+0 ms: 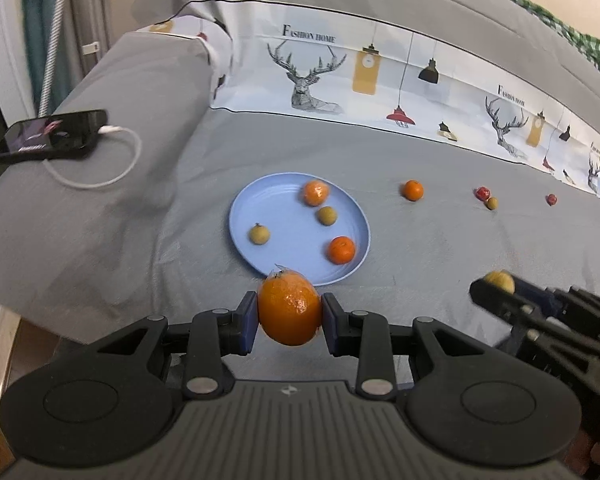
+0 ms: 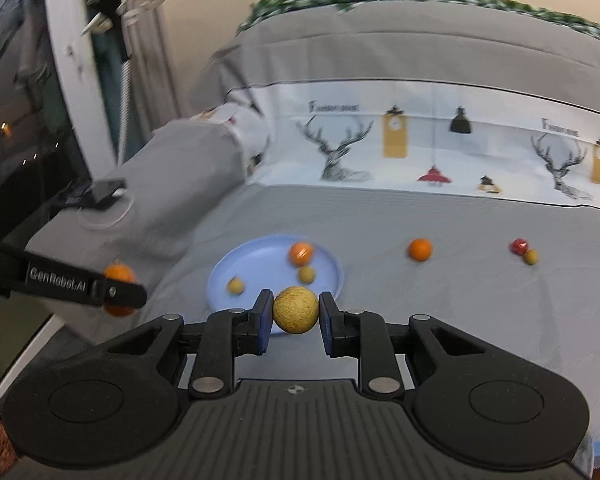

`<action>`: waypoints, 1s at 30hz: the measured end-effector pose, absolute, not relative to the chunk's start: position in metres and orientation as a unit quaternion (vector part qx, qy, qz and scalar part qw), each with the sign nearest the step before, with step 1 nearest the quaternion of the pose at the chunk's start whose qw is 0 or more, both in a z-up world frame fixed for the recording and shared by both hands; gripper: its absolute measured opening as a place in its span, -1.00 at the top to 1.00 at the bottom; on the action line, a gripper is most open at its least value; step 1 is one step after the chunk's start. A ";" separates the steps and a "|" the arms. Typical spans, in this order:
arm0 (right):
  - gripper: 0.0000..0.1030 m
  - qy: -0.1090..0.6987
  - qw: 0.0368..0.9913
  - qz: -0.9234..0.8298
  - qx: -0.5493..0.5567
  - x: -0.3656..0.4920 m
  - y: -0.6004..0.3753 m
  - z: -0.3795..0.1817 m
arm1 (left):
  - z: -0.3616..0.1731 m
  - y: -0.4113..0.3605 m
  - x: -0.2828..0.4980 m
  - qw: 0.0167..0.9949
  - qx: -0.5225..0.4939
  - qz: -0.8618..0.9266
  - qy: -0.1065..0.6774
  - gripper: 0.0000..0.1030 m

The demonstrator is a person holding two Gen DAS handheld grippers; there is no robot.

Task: Organize fruits
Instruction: 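Carry the mandarin in the left tool over the plate while the right tool carries the yellow fruit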

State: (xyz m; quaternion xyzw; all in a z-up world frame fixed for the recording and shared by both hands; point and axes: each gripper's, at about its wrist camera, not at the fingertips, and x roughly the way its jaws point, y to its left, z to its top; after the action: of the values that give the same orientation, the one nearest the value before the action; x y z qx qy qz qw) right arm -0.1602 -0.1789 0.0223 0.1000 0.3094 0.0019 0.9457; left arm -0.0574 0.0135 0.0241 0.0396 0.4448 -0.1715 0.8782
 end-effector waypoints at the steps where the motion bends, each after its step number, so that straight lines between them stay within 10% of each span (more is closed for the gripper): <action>1: 0.51 0.313 0.945 0.005 0.097 -0.162 -0.172 0.022 | 0.024 0.019 -0.059 0.879 0.037 -0.171 0.443 0.29; 30: 0.51 0.329 0.943 0.017 0.052 -0.164 -0.140 0.026 | 0.022 0.042 -0.061 0.883 0.005 -0.170 0.438 0.29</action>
State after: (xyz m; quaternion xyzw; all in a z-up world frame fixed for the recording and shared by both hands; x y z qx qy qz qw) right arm -0.1644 -0.1400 0.0260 0.0523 0.3293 0.0167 0.9426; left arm -0.0613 0.0417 0.0224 0.0049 0.4380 -0.1705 0.8827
